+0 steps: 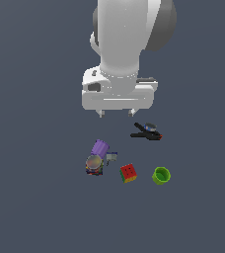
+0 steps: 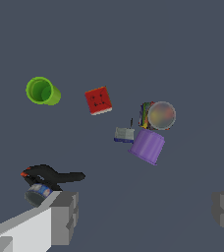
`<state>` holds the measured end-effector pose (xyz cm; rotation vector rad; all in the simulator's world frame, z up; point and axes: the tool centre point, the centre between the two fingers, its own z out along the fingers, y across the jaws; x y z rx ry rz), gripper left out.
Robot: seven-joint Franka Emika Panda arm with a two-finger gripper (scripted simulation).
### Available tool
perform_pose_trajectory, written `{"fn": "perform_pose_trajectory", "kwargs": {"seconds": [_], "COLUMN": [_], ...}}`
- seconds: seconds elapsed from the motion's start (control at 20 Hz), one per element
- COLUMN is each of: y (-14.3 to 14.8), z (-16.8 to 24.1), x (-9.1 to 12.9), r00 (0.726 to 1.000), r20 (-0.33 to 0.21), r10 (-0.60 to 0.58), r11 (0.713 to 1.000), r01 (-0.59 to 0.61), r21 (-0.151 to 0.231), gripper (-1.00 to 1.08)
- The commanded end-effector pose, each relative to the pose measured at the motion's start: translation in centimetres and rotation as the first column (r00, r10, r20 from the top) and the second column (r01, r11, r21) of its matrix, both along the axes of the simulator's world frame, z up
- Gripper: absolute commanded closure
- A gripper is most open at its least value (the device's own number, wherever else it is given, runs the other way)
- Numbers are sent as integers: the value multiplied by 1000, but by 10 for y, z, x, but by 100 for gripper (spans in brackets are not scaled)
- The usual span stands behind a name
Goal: Pick up a designated object from a clutter of objects.
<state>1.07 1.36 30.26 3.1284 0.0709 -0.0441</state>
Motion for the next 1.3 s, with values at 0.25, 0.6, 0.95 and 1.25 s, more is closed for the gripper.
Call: {"fn": "perform_pose_trajectory", "kwargs": {"seconds": [0.25, 0.6, 0.95, 1.25], "y": [5, 12, 20, 26], "z": [-16, -39, -67, -92], "x": [12, 29, 46, 59], "r00": [994, 964, 902, 827], "r20": [2, 4, 6, 6], "r10": [-109, -267, -431, -562], "r11": [994, 964, 902, 827], "r01": [109, 267, 431, 562], "r21": [4, 9, 12, 13], "gripper": [-92, -92, -92, -92]}}
